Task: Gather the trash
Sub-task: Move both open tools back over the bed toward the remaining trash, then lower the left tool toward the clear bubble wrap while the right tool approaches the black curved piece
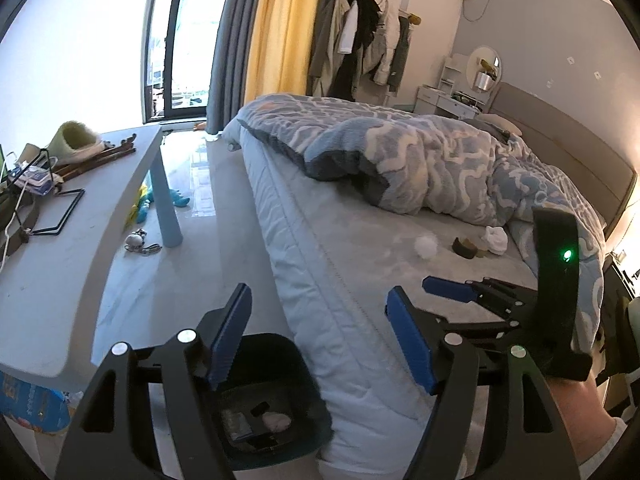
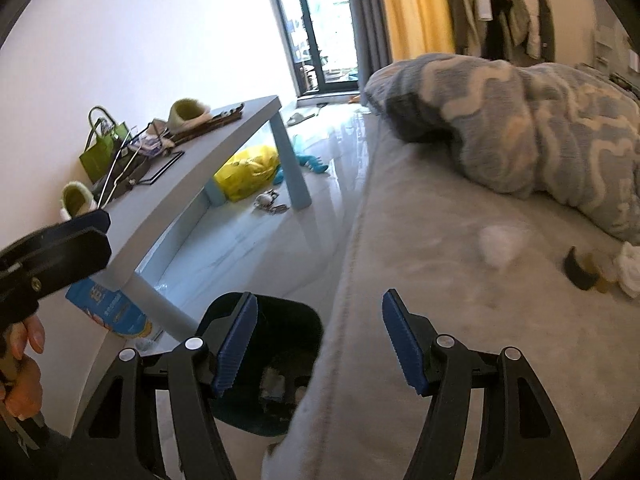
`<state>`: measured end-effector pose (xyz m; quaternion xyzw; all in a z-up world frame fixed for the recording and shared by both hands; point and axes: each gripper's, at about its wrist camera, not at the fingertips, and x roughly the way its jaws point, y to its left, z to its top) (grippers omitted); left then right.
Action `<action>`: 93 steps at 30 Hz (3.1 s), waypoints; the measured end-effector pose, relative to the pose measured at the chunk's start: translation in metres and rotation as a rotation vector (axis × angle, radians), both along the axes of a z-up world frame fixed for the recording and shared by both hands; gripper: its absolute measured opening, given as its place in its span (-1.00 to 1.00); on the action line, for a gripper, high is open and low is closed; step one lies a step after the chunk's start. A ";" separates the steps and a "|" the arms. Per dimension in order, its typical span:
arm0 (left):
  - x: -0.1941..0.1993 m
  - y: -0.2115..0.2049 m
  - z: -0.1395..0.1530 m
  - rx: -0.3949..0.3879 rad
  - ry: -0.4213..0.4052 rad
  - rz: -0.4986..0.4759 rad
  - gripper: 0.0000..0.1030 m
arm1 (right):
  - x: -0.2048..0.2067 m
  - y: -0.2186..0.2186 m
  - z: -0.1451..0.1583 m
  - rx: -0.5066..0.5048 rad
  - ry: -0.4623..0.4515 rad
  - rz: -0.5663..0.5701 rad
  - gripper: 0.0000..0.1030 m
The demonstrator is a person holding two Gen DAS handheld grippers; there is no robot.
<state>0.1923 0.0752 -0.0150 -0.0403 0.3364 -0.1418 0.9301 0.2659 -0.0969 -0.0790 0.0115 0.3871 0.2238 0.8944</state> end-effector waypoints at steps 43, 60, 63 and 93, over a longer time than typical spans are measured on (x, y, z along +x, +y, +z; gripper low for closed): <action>0.091 -0.118 -0.033 0.006 0.048 -0.120 0.49 | 0.070 -0.165 -0.016 -0.098 -0.015 -0.102 0.13; 0.128 -0.156 -0.062 0.037 0.092 -0.168 0.50 | 0.103 -0.199 -0.043 -0.093 0.025 -0.066 0.09; 0.134 -0.160 -0.067 0.041 0.100 -0.168 0.50 | 0.108 -0.201 -0.048 -0.079 0.042 -0.060 0.08; 0.164 -0.195 -0.089 0.012 0.120 -0.226 0.50 | 0.134 -0.204 -0.064 -0.071 0.067 0.015 -0.65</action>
